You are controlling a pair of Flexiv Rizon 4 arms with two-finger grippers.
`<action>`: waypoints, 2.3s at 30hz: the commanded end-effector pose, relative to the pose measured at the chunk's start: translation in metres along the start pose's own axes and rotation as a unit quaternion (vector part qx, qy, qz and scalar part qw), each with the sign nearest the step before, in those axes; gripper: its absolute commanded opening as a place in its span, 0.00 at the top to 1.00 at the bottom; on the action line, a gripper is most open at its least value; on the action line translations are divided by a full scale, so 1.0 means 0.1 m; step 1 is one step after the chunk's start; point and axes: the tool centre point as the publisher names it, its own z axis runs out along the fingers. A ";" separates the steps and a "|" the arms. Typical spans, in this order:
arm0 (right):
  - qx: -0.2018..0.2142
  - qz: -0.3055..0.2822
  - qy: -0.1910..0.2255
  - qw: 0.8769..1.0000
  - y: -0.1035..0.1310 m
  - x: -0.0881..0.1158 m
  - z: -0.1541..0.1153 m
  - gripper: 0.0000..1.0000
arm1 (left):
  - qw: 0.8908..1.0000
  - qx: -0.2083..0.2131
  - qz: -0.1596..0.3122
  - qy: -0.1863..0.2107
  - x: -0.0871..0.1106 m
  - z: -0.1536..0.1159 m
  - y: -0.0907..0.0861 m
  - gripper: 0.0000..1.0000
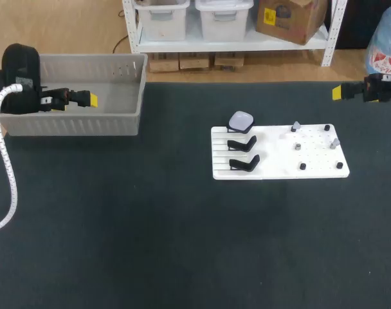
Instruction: Pick up each earbud case from the left stands, insert the matching earbuds, close the lid, and place the case in the box.
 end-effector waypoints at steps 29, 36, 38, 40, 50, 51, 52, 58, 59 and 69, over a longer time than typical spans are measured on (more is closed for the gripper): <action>0.000 0.000 0.000 1.000 0.00 0.00 0.00 0.00 | 0.948 0.193 0.252 -0.015 -0.18 0.14 -0.33 0.00; 0.000 0.000 0.000 1.000 0.00 0.00 0.00 0.00 | 0.906 0.225 0.358 0.001 -0.15 0.37 -0.56 0.00; 0.000 0.000 0.000 1.000 0.00 0.00 0.00 0.00 | 0.895 0.231 0.381 0.002 -0.15 0.45 -0.62 0.00; 0.000 0.000 0.000 1.000 0.00 0.00 0.00 0.00 | 0.887 0.236 0.398 0.004 -0.15 0.50 -0.65 0.00; 0.000 0.000 0.000 1.000 0.00 0.00 0.00 0.00 | 0.859 0.260 0.440 0.016 -0.19 0.73 -0.79 0.00; 0.000 0.000 0.000 1.000 0.00 0.00 0.00 0.00 | 0.859 0.260 0.440 0.016 -0.19 0.73 -0.79 0.00; 0.000 0.000 0.000 1.000 0.00 0.00 0.00 0.00 | 0.859 0.260 0.440 0.016 -0.19 0.73 -0.79 0.00; 0.000 0.000 0.000 1.000 0.00 0.00 0.00 0.00 | 0.859 0.260 0.440 0.016 -0.19 0.73 -0.79 0.00; 0.000 0.000 0.000 1.000 0.00 0.00 0.00 0.00 | 0.859 0.260 0.440 0.016 -0.19 0.73 -0.79 0.00; 0.000 0.000 0.000 1.000 0.00 0.00 0.00 0.00 | 0.865 0.270 0.423 0.002 -0.10 0.95 -0.73 0.00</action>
